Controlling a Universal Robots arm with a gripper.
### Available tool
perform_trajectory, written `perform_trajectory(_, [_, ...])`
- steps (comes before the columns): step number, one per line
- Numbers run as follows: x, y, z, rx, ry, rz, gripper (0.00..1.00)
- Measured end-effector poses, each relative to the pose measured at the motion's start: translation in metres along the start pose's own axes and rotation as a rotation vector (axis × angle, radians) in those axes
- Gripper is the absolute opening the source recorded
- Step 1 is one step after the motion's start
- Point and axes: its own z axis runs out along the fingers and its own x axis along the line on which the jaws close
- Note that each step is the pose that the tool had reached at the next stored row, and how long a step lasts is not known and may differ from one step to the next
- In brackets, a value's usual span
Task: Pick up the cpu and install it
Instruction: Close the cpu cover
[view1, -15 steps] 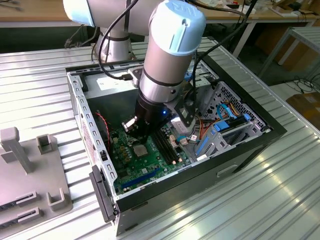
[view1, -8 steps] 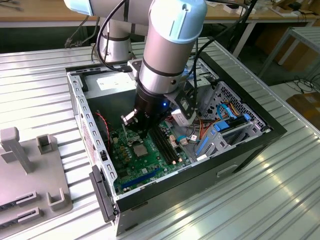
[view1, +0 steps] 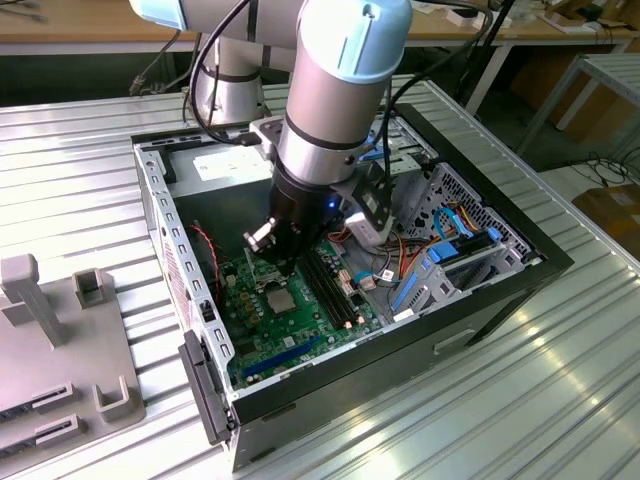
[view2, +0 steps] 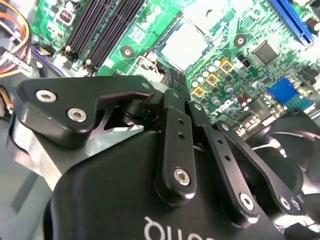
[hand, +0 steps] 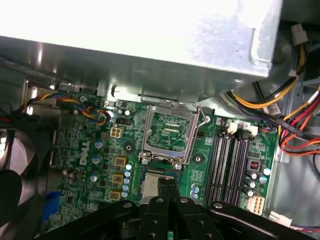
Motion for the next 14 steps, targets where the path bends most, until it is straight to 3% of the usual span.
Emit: perform_trajectory(14, [-0.0267,0.0031,-0.0007,0.0012,0.0006,-0.042,0.11])
